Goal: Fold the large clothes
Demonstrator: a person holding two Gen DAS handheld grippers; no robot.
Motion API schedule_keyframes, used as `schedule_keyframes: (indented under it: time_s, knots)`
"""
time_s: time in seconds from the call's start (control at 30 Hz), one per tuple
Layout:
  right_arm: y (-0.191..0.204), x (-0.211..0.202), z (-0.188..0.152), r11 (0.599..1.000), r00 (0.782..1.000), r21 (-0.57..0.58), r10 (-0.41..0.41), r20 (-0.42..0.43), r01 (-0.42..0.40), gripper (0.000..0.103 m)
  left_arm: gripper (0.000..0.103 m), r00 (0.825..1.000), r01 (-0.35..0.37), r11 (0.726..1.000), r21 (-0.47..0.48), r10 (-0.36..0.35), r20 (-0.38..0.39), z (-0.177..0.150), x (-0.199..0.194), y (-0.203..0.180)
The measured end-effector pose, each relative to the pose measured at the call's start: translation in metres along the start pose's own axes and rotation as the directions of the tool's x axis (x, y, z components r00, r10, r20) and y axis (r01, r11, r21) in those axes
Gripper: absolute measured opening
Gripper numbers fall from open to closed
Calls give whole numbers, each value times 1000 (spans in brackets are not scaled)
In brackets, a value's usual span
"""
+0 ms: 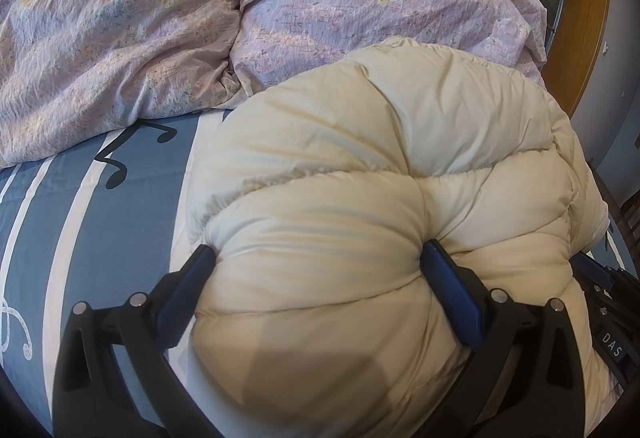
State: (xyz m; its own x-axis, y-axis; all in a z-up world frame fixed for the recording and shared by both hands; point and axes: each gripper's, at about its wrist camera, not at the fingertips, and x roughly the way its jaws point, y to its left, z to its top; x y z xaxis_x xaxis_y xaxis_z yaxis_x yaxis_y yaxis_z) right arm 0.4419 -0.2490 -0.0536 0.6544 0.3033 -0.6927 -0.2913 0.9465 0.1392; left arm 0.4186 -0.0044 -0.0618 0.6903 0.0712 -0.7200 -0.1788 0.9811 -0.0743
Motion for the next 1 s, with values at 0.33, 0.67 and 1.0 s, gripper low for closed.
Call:
schedule_keyframes:
  time_s: [0.33, 0.67, 1.0]
  knots:
    - [0, 0, -1, 1000, 1000, 2, 2, 3, -2, 35, 101, 1000, -5, 1000, -7, 5, 1, 0, 1, 1]
    - [-8, -1, -1, 999, 999, 26, 37, 19, -37, 36, 101, 998, -55, 998, 3, 55, 3, 3, -2, -3]
    - [-51, -45, -1, 967, 985, 190, 172, 5, -169, 92, 101, 999, -31, 998, -50, 32, 14, 3, -9, 6]
